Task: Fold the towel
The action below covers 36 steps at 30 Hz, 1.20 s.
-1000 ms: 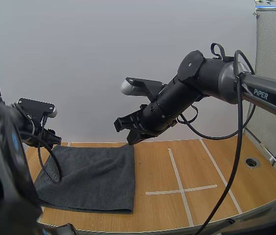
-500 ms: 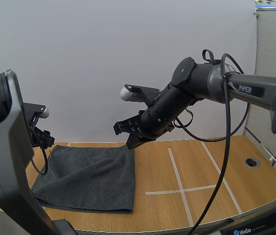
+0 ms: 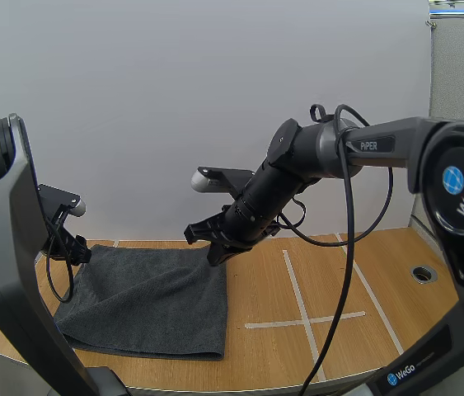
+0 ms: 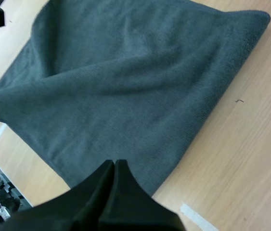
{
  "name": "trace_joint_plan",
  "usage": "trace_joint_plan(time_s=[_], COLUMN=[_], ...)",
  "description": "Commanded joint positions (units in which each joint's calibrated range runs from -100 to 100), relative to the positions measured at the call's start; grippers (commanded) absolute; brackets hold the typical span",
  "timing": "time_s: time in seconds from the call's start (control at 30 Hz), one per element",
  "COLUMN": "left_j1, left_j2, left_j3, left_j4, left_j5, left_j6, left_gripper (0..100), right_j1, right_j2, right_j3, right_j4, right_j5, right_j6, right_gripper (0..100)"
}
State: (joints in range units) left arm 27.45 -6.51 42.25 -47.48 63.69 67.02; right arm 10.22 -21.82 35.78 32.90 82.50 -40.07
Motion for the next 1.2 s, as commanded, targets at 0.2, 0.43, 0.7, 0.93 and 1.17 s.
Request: trace_joint_plan(time_s=[0.2,0.43,0.7,0.93,1.17], left_j1=[1.94,1.94,1.94,1.94,1.94], left_j2=[5.29,6.54,6.54,7.27,7.27], left_j3=[-0.46,-0.46,-0.46,-0.46,-0.46], left_j4=[0.53,-0.78,-3.14,-6.4,-7.82], left_j5=[-3.86,-4.46,-4.46,-4.64,-4.15], left_j6=[0.97,3.19,5.46,8.1,8.46], left_gripper=[100,100,100,100,100], right_j1=[0.08,0.08,0.08,0.08,0.08], right_j2=[6.27,12.66,20.13,23.07,24.64], right_j3=[0.07,0.07,0.07,-0.07,-0.07], right_j4=[-2.36,-2.47,-1.41,-1.5,-1.1], right_j5=[-6.3,-11.95,-15.63,-19.08,-23.79], right_j6=[-0.57,-0.57,-3.27,-3.7,-4.68], right_gripper=[0,0,0,0,0])
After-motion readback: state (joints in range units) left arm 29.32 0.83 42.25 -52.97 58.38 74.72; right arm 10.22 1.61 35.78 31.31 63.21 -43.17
